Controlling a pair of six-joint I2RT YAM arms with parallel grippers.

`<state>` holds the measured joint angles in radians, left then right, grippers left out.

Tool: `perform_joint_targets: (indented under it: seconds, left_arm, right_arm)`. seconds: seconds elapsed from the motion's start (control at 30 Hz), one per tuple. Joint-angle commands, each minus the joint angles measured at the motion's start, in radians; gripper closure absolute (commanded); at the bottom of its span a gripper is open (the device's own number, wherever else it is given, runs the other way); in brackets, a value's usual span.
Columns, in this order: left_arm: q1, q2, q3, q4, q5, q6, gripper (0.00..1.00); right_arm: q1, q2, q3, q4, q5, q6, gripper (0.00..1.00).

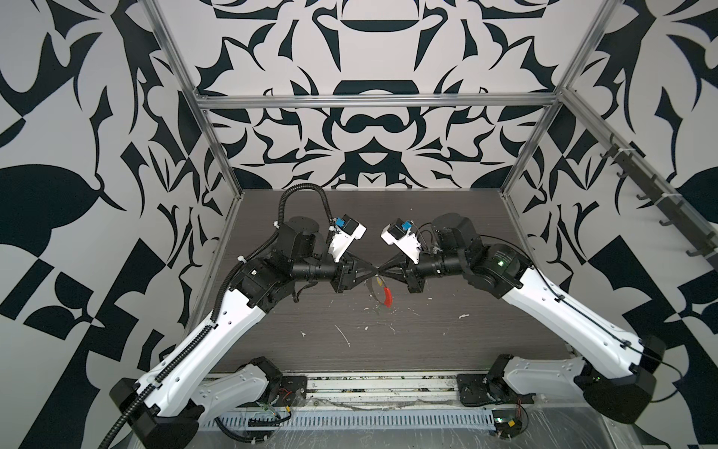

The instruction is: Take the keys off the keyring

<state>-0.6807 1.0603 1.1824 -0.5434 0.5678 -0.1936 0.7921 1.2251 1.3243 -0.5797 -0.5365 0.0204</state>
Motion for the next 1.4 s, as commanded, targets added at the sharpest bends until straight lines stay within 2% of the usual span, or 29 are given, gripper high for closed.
perform_joint_targets:
  seconds: [0.0, 0.3, 0.43, 0.53, 0.6, 0.67, 1.0, 1.03, 1.07, 1.37]
  left_arm:
    - [0.001, 0.013, 0.028, -0.049, 0.010, 0.014, 0.72]
    - [0.001, -0.011, 0.008, 0.004, 0.028, -0.001, 1.00]
    - [0.001, -0.019, -0.012, 0.062, -0.022, -0.050, 1.00]
    - [0.001, -0.039, -0.026, 0.100, -0.112, -0.102, 1.00]
    - [0.001, -0.048, -0.029, 0.115, -0.144, -0.132, 1.00]
    - [0.001, -0.054, -0.030, 0.126, -0.159, -0.155, 1.00]
    - [0.001, -0.056, -0.021, 0.140, -0.145, -0.214, 1.00]
    - [0.001, -0.057, -0.022, 0.144, -0.145, -0.216, 1.00]
    - [0.001, -0.057, -0.023, 0.147, -0.142, -0.217, 1.00]
    - [0.001, -0.052, -0.017, 0.147, -0.108, -0.222, 1.00]
  right_arm:
    - [0.008, -0.016, 0.050, 0.031, 0.015, -0.014, 1.00]
    - [0.019, -0.014, 0.048, 0.042, 0.030, -0.008, 1.00]
    - [0.023, -0.032, 0.027, 0.085, 0.059, 0.010, 0.99]
    - [0.023, -0.086, -0.026, 0.145, 0.116, 0.020, 0.74]
    - [0.024, -0.122, -0.067, 0.183, 0.137, 0.025, 0.64]
    - [0.023, -0.154, -0.106, 0.214, 0.141, 0.030, 0.59]
    - [0.023, -0.166, -0.219, 0.322, 0.134, 0.072, 0.55]
    - [0.024, -0.161, -0.222, 0.324, 0.140, 0.072, 0.54]
    - [0.026, -0.157, -0.224, 0.326, 0.152, 0.070, 0.49]
    - [0.047, -0.126, -0.222, 0.336, 0.232, 0.047, 0.50]
